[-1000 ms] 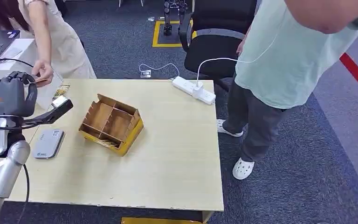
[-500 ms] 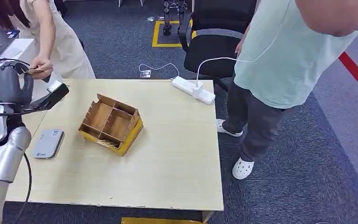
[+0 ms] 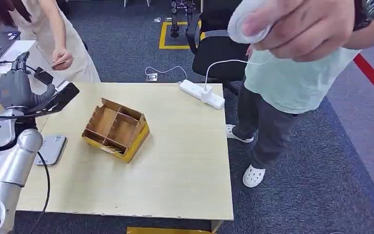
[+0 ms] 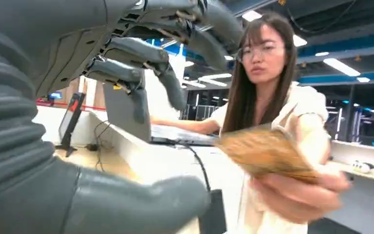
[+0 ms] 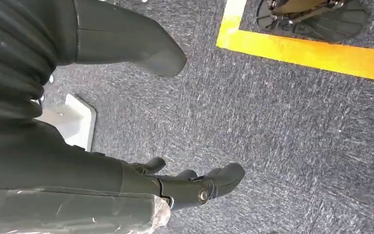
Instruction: Pass the card to the sensor for recognition and then transmit it.
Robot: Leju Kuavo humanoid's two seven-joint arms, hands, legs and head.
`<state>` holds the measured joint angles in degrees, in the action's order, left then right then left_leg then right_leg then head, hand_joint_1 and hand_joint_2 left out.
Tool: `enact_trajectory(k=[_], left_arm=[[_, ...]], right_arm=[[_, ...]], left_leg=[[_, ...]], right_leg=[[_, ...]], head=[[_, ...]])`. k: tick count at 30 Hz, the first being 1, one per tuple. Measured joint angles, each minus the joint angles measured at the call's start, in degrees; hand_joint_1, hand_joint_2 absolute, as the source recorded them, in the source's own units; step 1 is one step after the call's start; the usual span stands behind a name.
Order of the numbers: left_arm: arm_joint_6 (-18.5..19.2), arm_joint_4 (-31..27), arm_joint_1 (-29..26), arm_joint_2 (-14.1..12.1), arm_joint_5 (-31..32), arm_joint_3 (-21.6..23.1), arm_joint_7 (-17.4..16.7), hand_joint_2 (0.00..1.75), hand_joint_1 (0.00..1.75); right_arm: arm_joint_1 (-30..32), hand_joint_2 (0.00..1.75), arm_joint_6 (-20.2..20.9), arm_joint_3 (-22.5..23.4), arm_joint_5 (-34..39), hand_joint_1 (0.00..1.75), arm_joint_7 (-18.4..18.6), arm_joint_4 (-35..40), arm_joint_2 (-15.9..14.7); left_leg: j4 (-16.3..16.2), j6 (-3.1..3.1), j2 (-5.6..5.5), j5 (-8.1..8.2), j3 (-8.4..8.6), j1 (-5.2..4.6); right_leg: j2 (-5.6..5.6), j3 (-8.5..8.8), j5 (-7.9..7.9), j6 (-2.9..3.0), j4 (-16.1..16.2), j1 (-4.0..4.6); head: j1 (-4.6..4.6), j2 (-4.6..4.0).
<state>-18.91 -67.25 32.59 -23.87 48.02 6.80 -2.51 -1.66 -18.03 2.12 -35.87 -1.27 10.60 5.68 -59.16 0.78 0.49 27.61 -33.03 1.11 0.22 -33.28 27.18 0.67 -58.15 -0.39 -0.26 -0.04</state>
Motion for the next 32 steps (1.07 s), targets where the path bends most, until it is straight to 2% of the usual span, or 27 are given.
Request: enact_trajectory(k=[8, 14, 18, 25, 27, 29, 32], left_arm=[[-0.02, 0.0, -0.61, -0.16, -0.37, -0.02, -0.26, 1.75, 0.0], [-1.14, 0.0, -3.47, -1.99, -0.35, -1.42, -1.57, 1.75, 0.0], [-3.06, 0.66, -5.86, -4.33, 2.05, -3.35, -4.31, 1.75, 0.0], [-7.74, 5.73, -14.56, -9.18, 3.85, -12.57, -4.46, 1.75, 0.0], [-11.31, 7.96, -17.82, -10.42, 4.46, -16.44, -4.26, 1.75, 0.0], [-13.55, 10.09, -21.12, -11.35, 4.46, -20.27, -3.31, 1.75, 0.0], [-14.38, 12.0, -25.44, -11.76, 4.3, -25.51, -1.62, 1.75, 0.0]], right_arm=[[0.06, 1.75, 0.02, 0.5, -0.18, 0.0, 0.0, 0.0, 0.0], [0.13, 1.75, 0.02, 0.66, -0.5, 0.0, 0.02, 0.0, 0.0], [0.12, 1.75, 0.07, 0.66, -0.66, 0.0, 0.02, 0.0, 0.0], [0.39, 1.75, 0.09, 0.74, -1.16, 0.0, 0.07, -0.04, 0.0], [0.39, 1.75, 0.09, 0.74, -1.29, 0.0, 0.07, -0.04, 0.0], [0.39, 1.75, 0.02, 0.87, -1.16, 0.0, 0.07, -0.04, 0.02], [0.6, 1.75, -0.02, 1.16, -1.03, 0.0, 0.07, -0.07, 0.02]], left_leg=[[0.0, -0.01, 0.0, -0.02, -0.01, 0.0], [0.01, -0.01, 0.02, -0.01, -0.01, 0.01], [0.06, -0.01, 0.03, -0.01, -0.06, 0.02], [0.09, 0.02, 0.32, 0.02, -0.05, 0.03], [0.1, 0.04, 0.33, 0.04, -0.06, 0.03], [0.1, 0.06, 0.34, 0.06, -0.05, 0.03], [0.1, 0.04, 0.31, 0.07, -0.08, 0.03]], right_leg=[[-0.01, 0.02, 0.0, 0.0, -0.01, 0.0], [0.01, 0.01, 0.0, 0.0, -0.01, 0.0], [0.02, 0.0, 0.01, 0.01, -0.04, 0.01], [0.31, -0.1, 0.02, 0.03, -0.07, 0.02], [0.33, -0.11, 0.04, 0.03, -0.06, 0.02], [0.34, -0.12, 0.07, 0.03, -0.05, 0.02], [0.28, -0.13, 0.09, 0.01, -0.03, 0.02]], head=[[0.0, 0.0], [-0.02, 0.0], [-0.02, 0.0], [-0.02, 0.0], [-0.04, 0.0], [0.02, 0.0], [0.02, 0.0]])
